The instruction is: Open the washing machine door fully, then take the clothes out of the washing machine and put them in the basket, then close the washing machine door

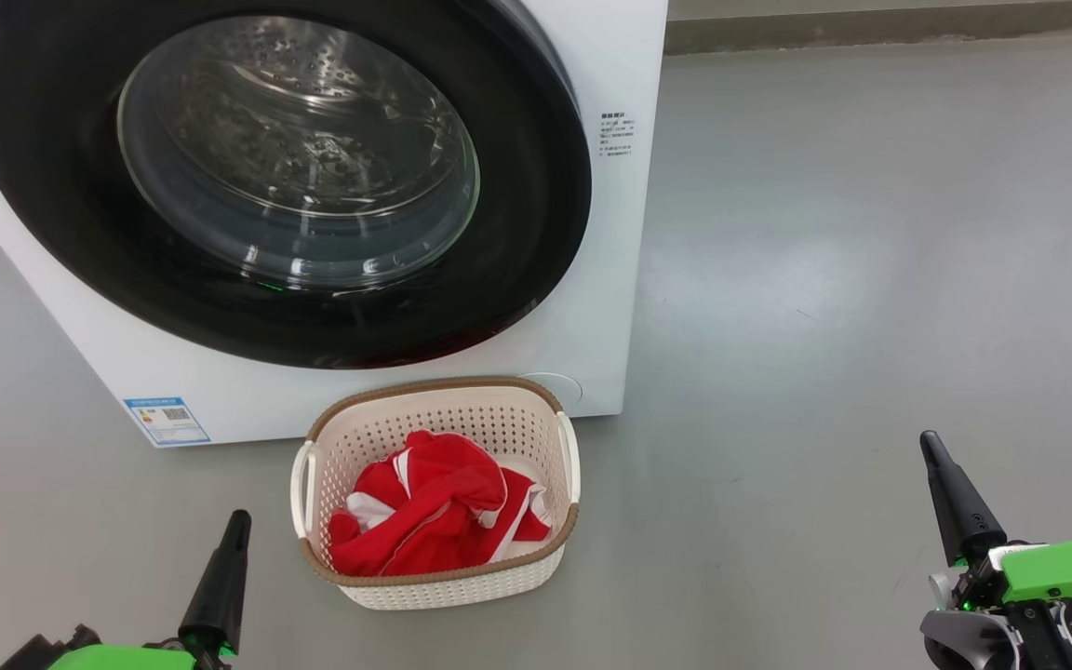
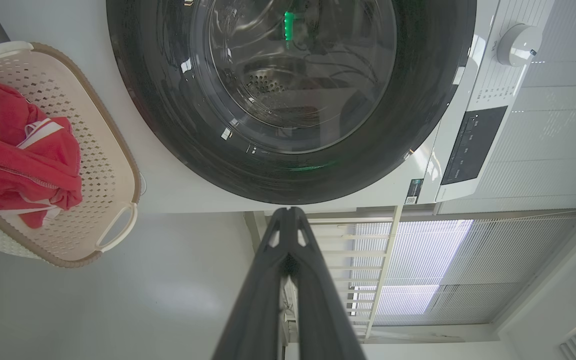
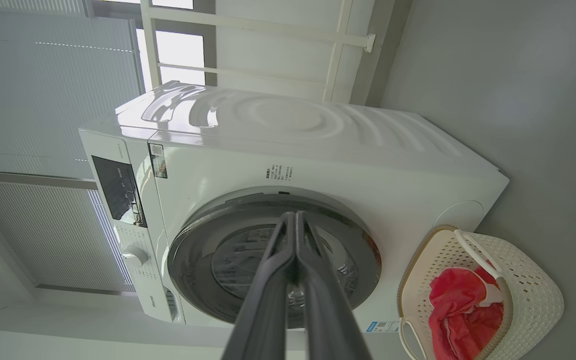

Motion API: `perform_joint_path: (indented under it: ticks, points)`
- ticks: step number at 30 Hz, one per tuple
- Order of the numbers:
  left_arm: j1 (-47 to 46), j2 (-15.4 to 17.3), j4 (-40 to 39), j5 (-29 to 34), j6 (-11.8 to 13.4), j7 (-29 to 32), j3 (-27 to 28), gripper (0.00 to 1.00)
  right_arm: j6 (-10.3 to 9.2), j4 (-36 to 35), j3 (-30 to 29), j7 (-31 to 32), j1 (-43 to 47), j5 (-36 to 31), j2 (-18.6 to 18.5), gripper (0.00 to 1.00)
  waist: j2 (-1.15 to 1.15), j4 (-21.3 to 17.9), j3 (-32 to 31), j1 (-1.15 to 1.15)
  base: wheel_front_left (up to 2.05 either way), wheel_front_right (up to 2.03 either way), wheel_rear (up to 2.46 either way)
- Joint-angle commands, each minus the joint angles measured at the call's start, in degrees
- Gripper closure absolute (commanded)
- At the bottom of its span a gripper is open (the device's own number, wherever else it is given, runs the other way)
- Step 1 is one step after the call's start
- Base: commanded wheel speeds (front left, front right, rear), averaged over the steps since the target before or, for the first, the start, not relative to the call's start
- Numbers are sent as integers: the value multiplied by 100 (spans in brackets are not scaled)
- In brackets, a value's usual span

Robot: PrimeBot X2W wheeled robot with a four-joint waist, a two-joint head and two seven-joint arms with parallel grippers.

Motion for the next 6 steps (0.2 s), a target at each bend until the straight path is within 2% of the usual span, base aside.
perform_joint_path:
  ticks: [1,6]
  points:
    - [-225,98,-118,-41,-41,43,199,100,-3,-141,78,35,-242,-47,-36,100,0,0,0,0,0,0,0]
    - [-225,98,-118,-41,-41,43,199,100,-3,-141,77,36,-242,-48,-35,100,0,0,0,0,0,0,0]
